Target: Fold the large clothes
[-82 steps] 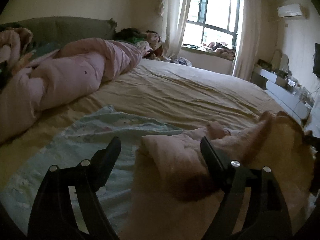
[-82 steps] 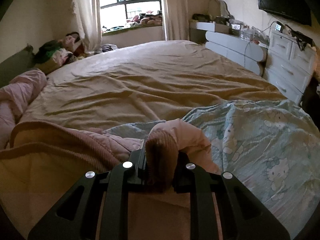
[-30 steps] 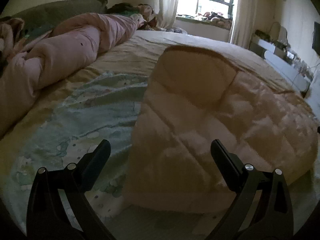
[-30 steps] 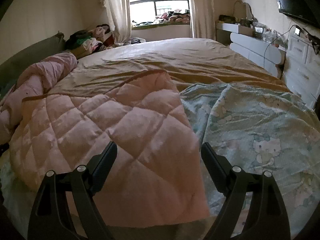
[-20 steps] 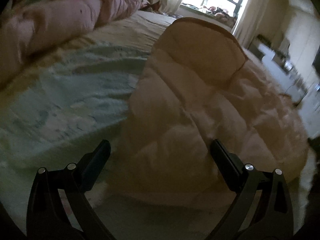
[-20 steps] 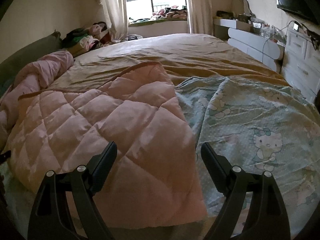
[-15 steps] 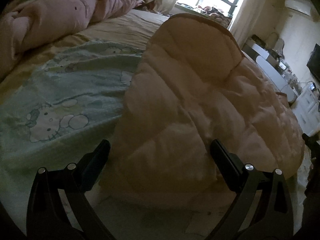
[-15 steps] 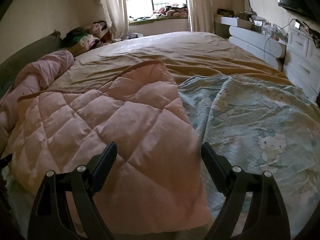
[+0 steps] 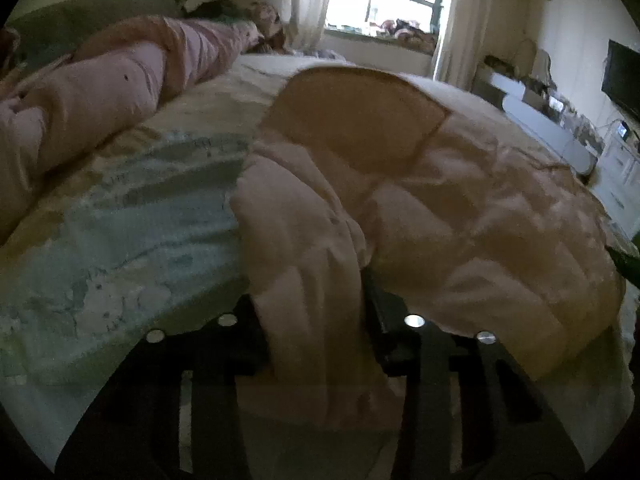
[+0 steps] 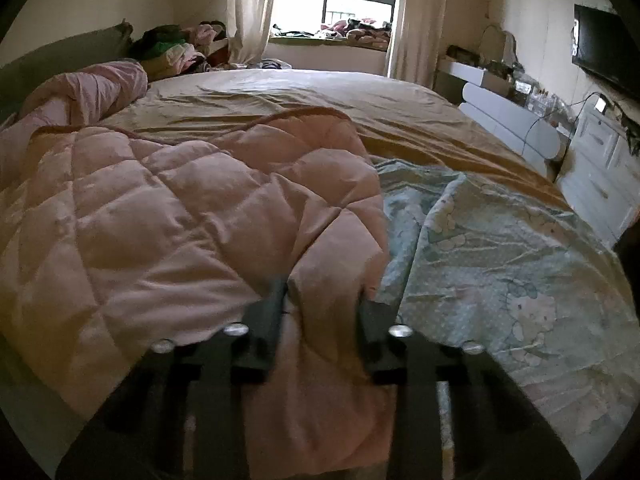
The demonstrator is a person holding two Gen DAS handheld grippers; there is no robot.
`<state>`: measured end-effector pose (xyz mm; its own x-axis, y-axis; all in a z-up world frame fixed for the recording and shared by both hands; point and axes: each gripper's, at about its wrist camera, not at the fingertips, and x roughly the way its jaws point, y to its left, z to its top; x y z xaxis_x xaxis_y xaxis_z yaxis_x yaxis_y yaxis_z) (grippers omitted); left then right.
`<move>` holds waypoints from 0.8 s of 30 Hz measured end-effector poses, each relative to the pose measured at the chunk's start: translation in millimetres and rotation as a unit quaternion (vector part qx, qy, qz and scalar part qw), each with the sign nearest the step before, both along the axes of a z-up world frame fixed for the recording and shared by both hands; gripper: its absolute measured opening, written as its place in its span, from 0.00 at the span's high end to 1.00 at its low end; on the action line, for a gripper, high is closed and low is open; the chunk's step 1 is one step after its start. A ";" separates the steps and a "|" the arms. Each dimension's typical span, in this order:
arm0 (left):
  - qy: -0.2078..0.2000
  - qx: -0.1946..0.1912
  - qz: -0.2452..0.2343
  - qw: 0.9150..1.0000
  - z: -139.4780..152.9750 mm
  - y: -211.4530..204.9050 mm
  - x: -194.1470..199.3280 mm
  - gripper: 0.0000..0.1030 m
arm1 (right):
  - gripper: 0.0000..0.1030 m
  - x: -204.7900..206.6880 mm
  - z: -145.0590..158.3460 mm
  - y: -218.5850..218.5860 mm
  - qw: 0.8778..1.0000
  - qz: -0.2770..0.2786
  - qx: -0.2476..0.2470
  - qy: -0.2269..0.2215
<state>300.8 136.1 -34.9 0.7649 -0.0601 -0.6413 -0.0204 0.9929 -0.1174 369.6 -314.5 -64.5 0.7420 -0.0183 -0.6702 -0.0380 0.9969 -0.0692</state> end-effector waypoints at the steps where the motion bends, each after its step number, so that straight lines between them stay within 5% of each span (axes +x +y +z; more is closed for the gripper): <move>1: -0.005 -0.002 0.003 1.000 2.5 1.7 3.8 0.73 | 0.78 2.3 4.4 -2.4 1.000 -0.009 0.014 -0.001; 7: -0.006 0.006 -0.004 1.000 6.1 0.3 33.4 0.73 | 0.78 37.3 7.8 -3.8 0.999 -0.035 0.005 0.004; 17: 0.026 -0.015 0.006 1.000 -13.4 4.2 46.2 0.64 | 0.61 53.9 -26.4 -0.1 0.997 -0.051 -0.025 0.044; 18: 0.026 -0.014 0.006 1.000 -13.2 4.0 46.1 0.63 | 0.57 52.7 -24.0 -0.2 0.997 -0.055 -0.030 0.051; 20: 0.028 -0.010 0.008 1.000 -12.1 1.6 45.0 0.63 | 0.30 46.3 -16.3 -1.8 0.996 -0.067 -0.031 0.055; 24: 0.031 -0.001 0.010 0.999 -12.7 0.1 42.0 0.61 | 0.23 17.0 5.6 -3.7 0.997 -0.073 -0.010 0.007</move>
